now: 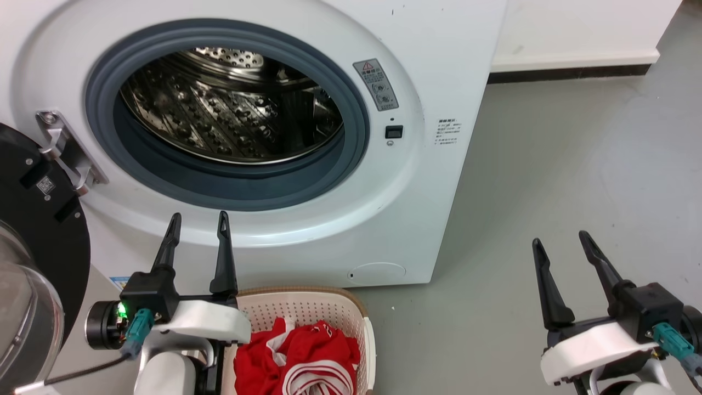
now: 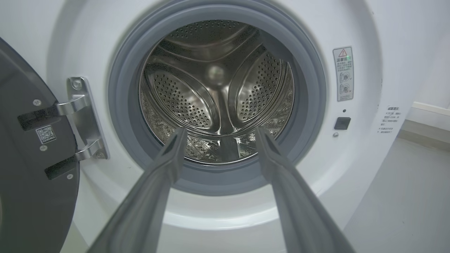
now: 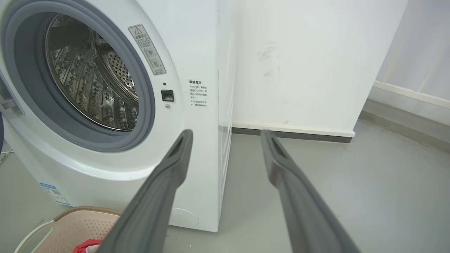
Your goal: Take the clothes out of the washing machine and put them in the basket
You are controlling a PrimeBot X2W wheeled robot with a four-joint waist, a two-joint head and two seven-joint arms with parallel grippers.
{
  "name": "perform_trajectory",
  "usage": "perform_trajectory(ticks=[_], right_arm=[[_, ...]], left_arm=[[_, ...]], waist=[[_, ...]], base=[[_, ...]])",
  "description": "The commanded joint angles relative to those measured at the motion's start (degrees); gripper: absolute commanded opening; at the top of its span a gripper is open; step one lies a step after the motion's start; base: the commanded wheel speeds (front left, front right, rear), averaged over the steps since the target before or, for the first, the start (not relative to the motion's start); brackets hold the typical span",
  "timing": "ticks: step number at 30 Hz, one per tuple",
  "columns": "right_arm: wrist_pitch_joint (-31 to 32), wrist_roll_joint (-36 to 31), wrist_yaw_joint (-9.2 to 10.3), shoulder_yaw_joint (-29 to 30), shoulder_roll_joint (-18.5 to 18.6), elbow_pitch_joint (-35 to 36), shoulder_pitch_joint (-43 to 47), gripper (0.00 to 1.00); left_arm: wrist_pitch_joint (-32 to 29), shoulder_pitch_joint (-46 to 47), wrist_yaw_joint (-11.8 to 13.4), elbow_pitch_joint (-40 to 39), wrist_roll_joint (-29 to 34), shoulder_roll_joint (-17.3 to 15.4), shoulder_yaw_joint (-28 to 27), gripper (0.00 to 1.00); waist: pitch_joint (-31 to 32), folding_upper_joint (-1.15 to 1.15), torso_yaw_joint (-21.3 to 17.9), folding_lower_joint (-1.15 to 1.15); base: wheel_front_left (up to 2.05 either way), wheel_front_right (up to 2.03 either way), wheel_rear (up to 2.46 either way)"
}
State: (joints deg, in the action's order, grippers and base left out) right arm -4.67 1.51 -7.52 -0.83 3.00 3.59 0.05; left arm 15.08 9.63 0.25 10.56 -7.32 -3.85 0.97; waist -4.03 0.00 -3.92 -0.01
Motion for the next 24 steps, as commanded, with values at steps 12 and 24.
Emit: perform_trajectory(ticks=[12, 24], right_arm=[[1.1, 0.5, 0.05, -0.3, -0.2, 1.7, 5.1, 1.00], [1.8, 0.5, 0.05, -0.3, -0.2, 3.2, 5.5, 1.00]], left_arm=[[-8.0, -9.7, 1.7, -13.6, 1.5, -2.2, 1.0, 1.00], [-11.0, -12.1, 2.2, -16.4, -0.1, -2.0, 1.5, 1.00]], waist=[[4.4, 0.00, 0.2, 0.01], [4.5, 0.00, 0.7, 0.01]], base=[[0.00, 0.00, 0.00], [0.00, 0.00, 0.00]])
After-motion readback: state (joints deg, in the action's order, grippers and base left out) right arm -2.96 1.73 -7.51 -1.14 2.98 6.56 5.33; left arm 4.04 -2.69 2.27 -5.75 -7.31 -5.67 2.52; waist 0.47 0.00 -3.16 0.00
